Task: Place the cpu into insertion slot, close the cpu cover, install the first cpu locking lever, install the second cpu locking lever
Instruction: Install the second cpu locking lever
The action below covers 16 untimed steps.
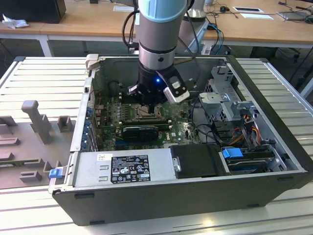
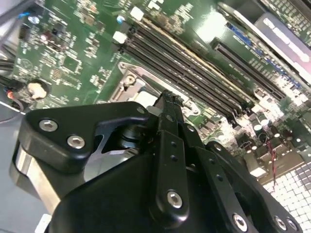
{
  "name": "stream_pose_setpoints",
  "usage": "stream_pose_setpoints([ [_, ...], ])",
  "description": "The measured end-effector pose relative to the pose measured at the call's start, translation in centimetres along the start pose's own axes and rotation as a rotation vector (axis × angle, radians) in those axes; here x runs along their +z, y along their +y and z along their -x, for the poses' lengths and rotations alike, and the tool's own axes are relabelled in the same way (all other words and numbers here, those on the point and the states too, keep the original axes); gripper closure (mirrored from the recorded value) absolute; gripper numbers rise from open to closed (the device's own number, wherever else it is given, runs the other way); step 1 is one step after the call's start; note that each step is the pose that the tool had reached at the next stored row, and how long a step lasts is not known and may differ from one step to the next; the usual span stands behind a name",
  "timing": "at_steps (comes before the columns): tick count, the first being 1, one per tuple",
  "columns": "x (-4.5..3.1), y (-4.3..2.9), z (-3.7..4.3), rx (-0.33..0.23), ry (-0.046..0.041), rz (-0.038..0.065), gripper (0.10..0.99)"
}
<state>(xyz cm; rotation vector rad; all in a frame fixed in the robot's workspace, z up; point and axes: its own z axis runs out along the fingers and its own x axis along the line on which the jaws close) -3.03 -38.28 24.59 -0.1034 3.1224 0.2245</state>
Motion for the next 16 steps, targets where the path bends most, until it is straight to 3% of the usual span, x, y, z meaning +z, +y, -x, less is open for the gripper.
stream_pose_setpoints([
  [2, 0.05, 0.01, -0.3, 0.0, -0.0002, 0.0, 0.98],
  [4, 0.31, 0.06, -1.54, 0.0, -0.0012, 0.0, 0.98],
  [10, 2.0, -0.14, -2.2, 0.0, -0.0011, 0.0, 0.98],
  [13, 2.36, -0.17, -2.82, 0.0, -0.0026, 0.006, 0.98],
  [16, 2.36, -0.18, -2.84, 0.0, -0.0026, 0.006, 0.98],
])
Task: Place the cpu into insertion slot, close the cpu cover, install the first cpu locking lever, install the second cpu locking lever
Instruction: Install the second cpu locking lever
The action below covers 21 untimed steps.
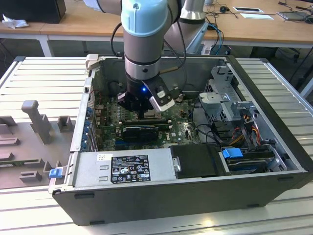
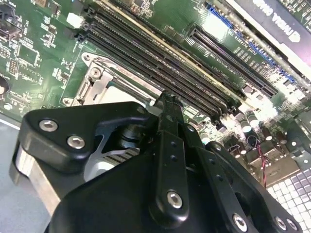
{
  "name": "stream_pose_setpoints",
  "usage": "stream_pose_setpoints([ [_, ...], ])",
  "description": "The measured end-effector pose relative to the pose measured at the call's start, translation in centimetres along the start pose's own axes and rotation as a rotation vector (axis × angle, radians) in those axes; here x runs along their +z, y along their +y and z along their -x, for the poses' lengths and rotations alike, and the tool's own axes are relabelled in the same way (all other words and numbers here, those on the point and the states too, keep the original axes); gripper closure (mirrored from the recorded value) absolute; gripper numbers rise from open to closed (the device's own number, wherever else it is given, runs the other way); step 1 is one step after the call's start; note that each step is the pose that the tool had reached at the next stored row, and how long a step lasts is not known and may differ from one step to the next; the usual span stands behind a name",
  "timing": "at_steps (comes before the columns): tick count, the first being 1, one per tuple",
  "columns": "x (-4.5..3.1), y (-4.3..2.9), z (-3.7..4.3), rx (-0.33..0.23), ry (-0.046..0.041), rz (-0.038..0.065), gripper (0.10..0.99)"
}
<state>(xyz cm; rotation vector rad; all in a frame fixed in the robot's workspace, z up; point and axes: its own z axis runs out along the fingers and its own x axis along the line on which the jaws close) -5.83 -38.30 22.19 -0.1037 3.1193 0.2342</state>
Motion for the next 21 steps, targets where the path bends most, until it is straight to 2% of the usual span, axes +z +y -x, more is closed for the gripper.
stream_pose_setpoints([
  [2, -0.01, -0.09, -0.09, 0.0, -0.0008, 0.002, 0.98],
  [3, 0.0, -0.16, -0.23, 0.0, -0.002, 0.007, 0.98],
  [6, -0.01, -0.73, -0.51, 0.0, -0.0037, 0.031, 0.98],
  [7, -0.02, -0.82, -0.79, 0.0, -0.0053, 0.05, 0.98],
  [8, -0.01, -0.88, -1.0, 0.0, -0.0065, 0.06, 0.98],
  [10, 0.09, -1.15, -1.43, 0.0, -0.0084, 0.073, 0.98],
  [12, 0.55, -1.42, -1.51, 0.0, -0.0096, 0.078, 0.98],
  [15, 0.82, -1.58, -1.96, -0.001, -0.0148, 0.099, 0.98],
  [21, 1.5, -1.71, -2.13, -0.002, -0.0226, 0.127, 0.98],
])
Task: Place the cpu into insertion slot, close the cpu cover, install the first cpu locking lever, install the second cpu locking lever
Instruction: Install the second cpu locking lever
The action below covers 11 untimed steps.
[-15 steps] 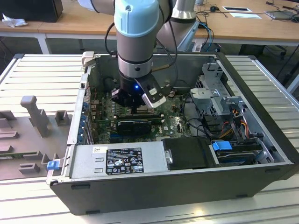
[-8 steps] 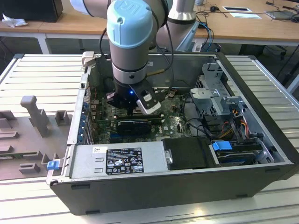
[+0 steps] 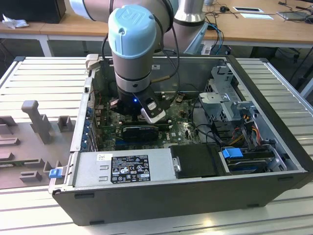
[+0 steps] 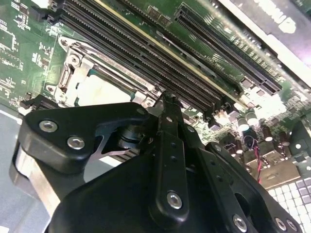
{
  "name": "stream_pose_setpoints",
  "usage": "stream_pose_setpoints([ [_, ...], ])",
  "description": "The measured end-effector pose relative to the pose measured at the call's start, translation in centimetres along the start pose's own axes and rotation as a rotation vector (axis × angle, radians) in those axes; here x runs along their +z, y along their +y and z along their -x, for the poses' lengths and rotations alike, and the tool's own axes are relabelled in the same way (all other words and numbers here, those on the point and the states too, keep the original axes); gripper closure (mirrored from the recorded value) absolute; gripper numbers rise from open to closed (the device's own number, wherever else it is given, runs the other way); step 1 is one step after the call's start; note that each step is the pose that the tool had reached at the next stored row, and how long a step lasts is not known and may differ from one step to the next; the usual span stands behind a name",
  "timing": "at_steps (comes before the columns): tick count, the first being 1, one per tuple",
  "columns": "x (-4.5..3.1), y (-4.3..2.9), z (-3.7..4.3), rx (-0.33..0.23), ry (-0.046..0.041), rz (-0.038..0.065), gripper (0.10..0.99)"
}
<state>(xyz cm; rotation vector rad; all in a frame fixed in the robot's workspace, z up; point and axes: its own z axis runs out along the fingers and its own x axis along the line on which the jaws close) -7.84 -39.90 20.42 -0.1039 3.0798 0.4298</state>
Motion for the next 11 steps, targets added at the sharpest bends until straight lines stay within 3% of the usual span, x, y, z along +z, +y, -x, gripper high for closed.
stream_pose_setpoints([
  [4, 0.25, -0.09, -0.02, 0.0, -0.0026, 0.013, 0.98],
  [5, 0.33, -0.1, -0.01, 0.0, -0.0038, 0.02, 0.98],
  [6, 0.56, -0.16, -0.06, -0.001, -0.0075, 0.04, 0.98],
  [11, 0.82, -0.22, -0.24, -0.002, -0.0125, 0.049, 0.98],
])
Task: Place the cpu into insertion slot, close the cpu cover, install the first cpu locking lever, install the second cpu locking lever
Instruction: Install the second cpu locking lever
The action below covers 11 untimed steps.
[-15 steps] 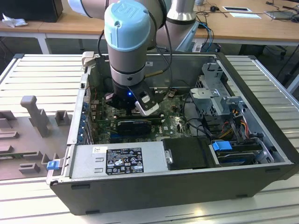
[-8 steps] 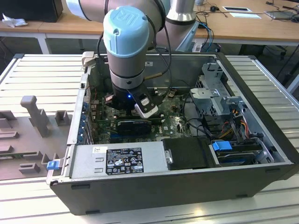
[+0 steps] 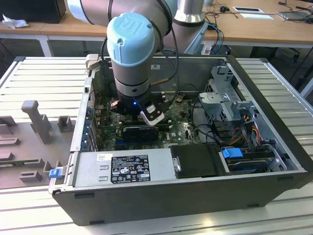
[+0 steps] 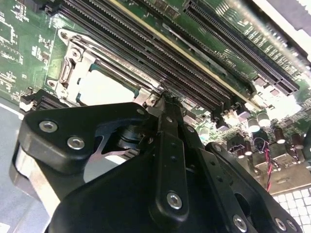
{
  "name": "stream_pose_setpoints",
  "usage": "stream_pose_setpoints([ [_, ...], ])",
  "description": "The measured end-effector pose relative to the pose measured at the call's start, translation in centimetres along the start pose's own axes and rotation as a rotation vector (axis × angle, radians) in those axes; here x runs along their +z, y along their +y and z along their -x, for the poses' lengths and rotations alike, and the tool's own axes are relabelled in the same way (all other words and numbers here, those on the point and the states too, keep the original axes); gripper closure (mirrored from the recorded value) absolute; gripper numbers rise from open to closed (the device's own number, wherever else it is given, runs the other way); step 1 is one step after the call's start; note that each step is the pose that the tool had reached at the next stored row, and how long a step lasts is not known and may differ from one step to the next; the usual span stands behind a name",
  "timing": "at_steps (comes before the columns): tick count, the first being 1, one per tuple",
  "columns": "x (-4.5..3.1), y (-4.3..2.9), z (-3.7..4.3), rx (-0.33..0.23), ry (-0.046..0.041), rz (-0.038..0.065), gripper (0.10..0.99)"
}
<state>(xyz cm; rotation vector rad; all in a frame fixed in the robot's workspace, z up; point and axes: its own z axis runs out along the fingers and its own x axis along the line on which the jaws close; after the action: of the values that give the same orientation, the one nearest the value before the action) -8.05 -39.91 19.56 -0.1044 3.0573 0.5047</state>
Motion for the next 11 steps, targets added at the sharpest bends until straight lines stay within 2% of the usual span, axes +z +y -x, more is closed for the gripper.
stream_pose_setpoints([
  [4, 0.05, -0.01, -0.21, -0.001, -0.0023, 0.003, 0.98],
  [7, -1.78, 0.61, -0.12, -0.001, -0.0024, 0.003, 0.98],
  [11, -2.57, 0.88, -0.06, -0.001, -0.0024, 0.003, 0.98],
])
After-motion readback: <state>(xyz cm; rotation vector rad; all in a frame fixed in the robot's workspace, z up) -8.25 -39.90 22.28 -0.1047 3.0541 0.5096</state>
